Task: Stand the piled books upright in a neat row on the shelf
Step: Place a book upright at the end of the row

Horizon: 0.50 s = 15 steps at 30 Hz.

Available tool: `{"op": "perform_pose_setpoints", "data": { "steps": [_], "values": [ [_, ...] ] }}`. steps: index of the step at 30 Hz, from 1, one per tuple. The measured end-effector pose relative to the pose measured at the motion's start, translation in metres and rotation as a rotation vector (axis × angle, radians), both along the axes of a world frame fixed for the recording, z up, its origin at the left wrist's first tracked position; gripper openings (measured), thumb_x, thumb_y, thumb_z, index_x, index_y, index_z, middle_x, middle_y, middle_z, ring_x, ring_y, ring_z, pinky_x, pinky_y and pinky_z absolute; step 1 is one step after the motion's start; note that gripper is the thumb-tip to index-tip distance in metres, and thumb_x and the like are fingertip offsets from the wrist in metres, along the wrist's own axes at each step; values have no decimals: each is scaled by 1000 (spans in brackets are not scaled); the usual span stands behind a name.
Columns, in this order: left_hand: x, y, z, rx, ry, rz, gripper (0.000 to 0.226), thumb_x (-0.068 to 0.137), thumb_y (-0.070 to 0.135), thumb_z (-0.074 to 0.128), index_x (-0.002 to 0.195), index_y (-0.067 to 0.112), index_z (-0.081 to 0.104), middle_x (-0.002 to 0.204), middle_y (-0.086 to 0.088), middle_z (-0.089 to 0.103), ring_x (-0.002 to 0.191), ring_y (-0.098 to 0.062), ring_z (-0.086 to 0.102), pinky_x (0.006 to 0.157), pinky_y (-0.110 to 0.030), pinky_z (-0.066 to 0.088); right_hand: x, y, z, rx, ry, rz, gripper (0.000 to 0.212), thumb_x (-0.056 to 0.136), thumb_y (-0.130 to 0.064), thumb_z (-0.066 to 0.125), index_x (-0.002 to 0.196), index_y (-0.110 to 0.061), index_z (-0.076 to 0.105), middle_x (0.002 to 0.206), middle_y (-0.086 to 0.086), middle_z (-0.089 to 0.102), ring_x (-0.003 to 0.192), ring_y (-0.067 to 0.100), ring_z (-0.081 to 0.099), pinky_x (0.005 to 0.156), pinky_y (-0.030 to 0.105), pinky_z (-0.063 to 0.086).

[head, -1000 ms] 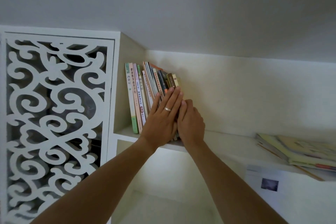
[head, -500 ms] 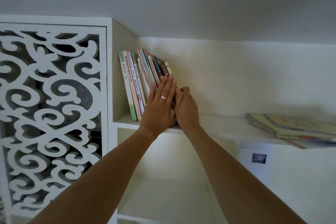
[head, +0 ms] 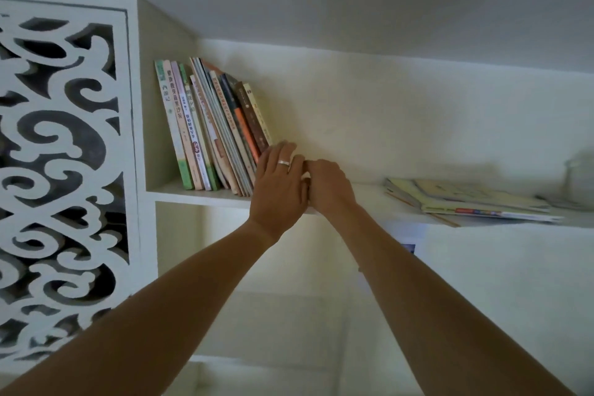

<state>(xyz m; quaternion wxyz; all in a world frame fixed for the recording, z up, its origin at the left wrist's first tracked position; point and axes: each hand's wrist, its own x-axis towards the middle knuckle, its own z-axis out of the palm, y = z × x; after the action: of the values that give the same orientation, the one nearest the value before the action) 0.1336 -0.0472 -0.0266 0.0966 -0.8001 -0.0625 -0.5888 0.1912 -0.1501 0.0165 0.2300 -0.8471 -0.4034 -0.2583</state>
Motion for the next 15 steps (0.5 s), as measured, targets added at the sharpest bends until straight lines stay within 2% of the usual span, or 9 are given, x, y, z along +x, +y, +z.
{"op": "perform_pose_setpoints", "data": {
  "steps": [2,4,7,10,12,14,15],
  "values": [
    [14,-22,1,1,60,-82,38,96,21,39,117,3,66,131,-19,64,128,-39,57,111,-53,44,10,-25,0,-73,-44,-69,25,98,-9,48,113,-12,68,107,10,67,98,31,66,71,35,45],
    [29,-48,4,-29,122,-202,45,95,21,35,123,1,64,126,-19,65,118,-38,62,103,-51,50,25,-53,2,-115,-93,-128,21,100,-8,48,109,-7,67,108,11,67,98,30,66,78,36,49],
    [54,-90,7,-119,204,-351,53,97,25,31,139,1,54,133,-20,62,117,-35,62,98,-46,52,53,-98,7,-162,-176,-283,25,103,-26,47,118,-14,64,116,9,60,109,29,60,90,41,47],
    [78,-128,5,-87,277,-490,58,102,30,39,153,1,41,142,-20,57,116,-31,62,100,-41,51,88,-144,9,-197,26,-520,46,103,-51,37,123,-18,61,129,13,56,123,35,50,99,50,42],
    [92,-149,2,-28,372,-623,65,102,34,51,156,2,34,145,-18,55,115,-30,63,101,-39,50,109,-168,9,-200,137,-552,44,97,-51,41,113,-18,65,114,9,62,115,36,55,97,51,45],
    [103,-164,1,-12,487,-683,85,98,50,63,162,9,24,153,-12,49,121,-26,61,106,-36,48,123,-187,9,-211,138,-514,32,93,-41,49,105,-17,66,95,5,62,105,33,60,91,45,50],
    [107,-169,0,-27,534,-687,97,93,56,68,164,12,18,155,-10,48,122,-24,61,107,-35,48,127,-195,10,-197,116,-504,28,93,-37,51,102,-16,67,93,5,65,101,31,62,88,42,52]
  ]
}}
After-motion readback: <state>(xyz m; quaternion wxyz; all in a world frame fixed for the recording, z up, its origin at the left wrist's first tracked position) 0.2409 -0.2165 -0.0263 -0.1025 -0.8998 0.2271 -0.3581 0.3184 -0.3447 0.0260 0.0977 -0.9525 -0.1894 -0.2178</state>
